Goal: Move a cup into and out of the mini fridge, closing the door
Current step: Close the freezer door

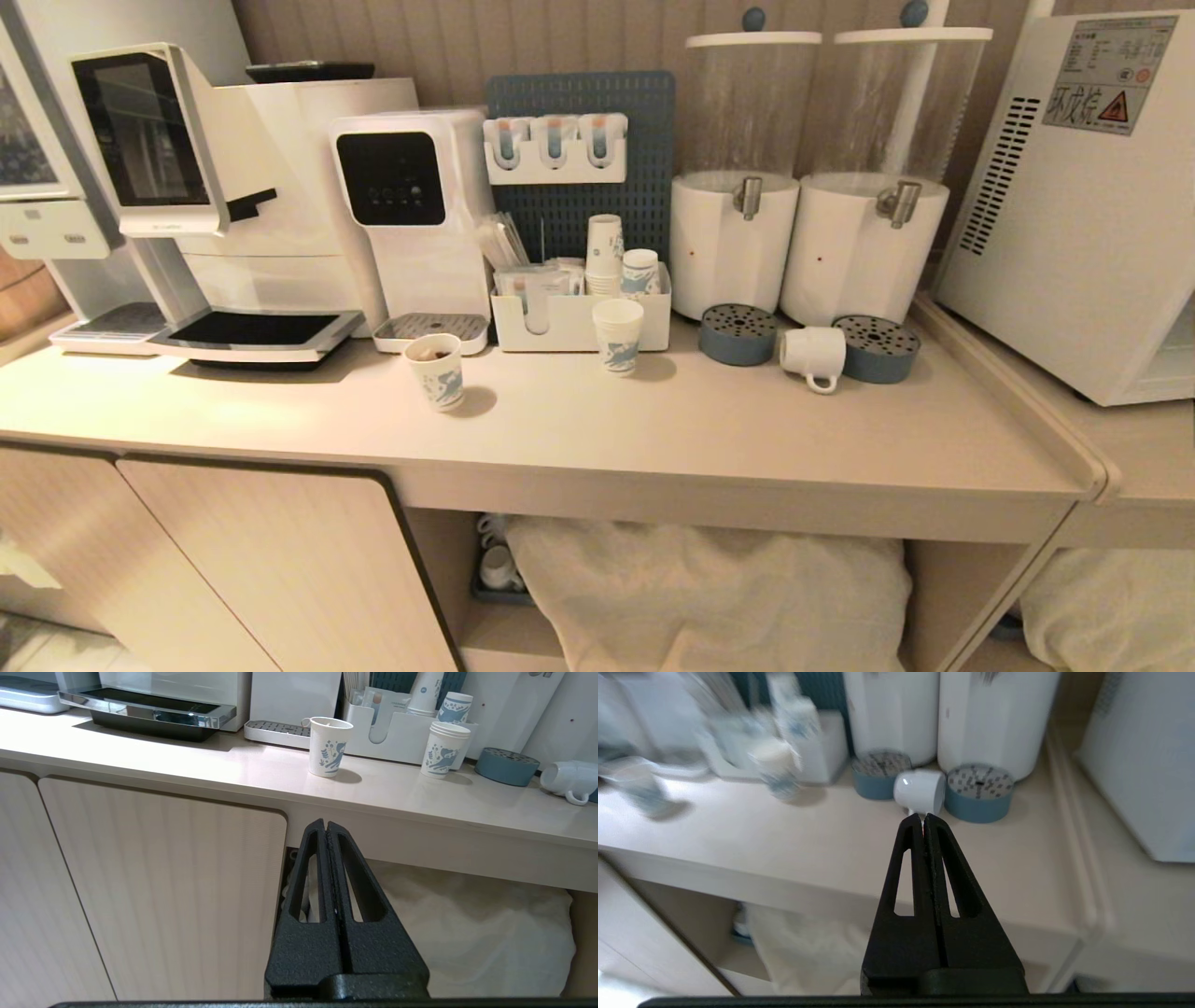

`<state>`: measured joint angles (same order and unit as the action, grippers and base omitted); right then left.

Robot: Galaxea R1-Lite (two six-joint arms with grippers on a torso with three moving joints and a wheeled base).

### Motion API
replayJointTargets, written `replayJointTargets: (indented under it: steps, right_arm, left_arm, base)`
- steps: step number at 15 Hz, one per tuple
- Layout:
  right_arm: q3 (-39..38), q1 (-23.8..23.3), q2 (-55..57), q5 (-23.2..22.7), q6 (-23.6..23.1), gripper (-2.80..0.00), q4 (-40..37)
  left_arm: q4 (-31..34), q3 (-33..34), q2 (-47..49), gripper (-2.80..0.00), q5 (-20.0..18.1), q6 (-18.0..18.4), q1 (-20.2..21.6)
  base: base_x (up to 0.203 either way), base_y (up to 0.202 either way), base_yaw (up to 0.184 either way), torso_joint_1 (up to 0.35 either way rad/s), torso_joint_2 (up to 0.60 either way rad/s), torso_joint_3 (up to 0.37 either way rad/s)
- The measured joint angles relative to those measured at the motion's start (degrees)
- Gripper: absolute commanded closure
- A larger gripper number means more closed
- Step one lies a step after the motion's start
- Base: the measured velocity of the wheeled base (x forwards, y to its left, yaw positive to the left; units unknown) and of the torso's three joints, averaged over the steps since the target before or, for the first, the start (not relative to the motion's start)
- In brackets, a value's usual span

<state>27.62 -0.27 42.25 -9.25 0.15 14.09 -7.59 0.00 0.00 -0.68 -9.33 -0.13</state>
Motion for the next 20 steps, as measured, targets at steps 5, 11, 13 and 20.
replayJointTargets:
  steps: [5,11,13,20]
  right_arm:
    - [4.71,0.40,-28.26,0.57,1.45,0.00,-31.47]
    - [-8.91,0.56,-41.12,9.40,3.82,0.00,-24.40]
    - [-17.52,0.56,-41.86,11.35,1.66,0.00,-14.29]
    - [-27.48,0.51,-42.25,8.62,-2.47,0.00,-13.42]
  left_arm:
    - [0.00,0.00,0.00,0.00,-0.02,-0.01,-0.09]
    - [0.00,0.00,0.00,0.00,-0.01,0.00,-0.05]
    - [0.00,0.00,0.00,0.00,-0.02,0.01,-0.07]
    - [0.02,0.00,0.00,0.00,0.00,-0.01,-0.05]
  base:
    - [0.000,0.000,0.000,0.000,0.00,0.000]
    - [0.000,0.000,0.000,0.000,0.00,0.000]
    - [0.000,0.000,0.000,0.000,0.00,0.000]
    - [0.000,0.000,0.000,0.000,0.00,0.000]
